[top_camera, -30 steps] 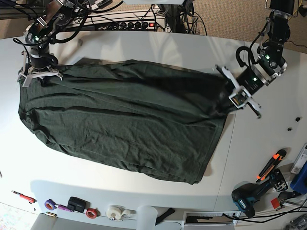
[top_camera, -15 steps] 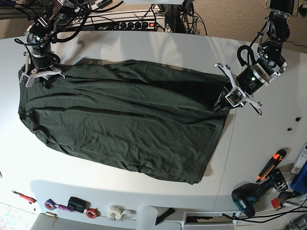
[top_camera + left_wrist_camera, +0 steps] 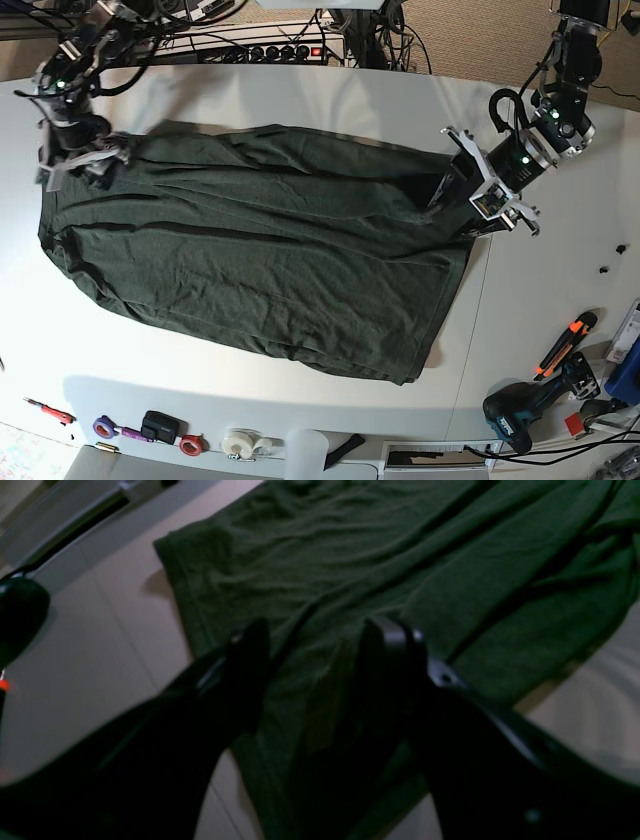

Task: Layout the t-shirt on the table in an organized manner, then fold the t-shirt properly
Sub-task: 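Hold the edge with both grippers and tighten the grip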

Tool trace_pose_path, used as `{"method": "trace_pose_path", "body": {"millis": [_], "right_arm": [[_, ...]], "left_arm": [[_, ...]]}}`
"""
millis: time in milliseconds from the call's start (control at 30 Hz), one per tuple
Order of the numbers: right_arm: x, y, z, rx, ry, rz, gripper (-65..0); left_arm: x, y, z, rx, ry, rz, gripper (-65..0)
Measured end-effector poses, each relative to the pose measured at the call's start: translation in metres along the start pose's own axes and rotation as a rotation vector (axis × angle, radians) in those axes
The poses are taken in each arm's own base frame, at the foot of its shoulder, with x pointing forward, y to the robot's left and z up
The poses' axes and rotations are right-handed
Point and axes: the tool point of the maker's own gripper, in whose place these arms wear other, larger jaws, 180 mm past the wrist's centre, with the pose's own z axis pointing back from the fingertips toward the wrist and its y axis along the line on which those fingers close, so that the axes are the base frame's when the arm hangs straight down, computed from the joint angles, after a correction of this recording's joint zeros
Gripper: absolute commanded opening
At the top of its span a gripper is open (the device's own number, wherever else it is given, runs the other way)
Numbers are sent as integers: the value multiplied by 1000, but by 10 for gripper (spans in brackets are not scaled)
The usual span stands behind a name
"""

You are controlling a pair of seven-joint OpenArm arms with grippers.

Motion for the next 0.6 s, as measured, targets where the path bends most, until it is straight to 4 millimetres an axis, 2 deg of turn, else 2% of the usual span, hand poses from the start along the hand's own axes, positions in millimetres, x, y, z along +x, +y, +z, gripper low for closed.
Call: {"method": "trace_pose_path", "body": {"millis": [133,200,333,467,533,600], "right_arm": [[12,-15,1,-40,-16,12,-287],[14,-20,3,-52,-22,12,-287],[20,-27,9,-32,-63,-79,-287],[48,-38,34,61,-251,-298,-287],[44,-54,51,57,-310,-400,-287],[28,-64,67,52,-328,-499,-287]], "left_arm": [[-11,26,2,145,68,-68,-272],[-15,36,3,207,94,-97,-263],[-14,37,3,217,83,-17,-263],[-10,31,1,197,47,66,-263],[-10,22,-3,159,49,93,-263],[-8,12,-7,131,34,124,-263]]}}
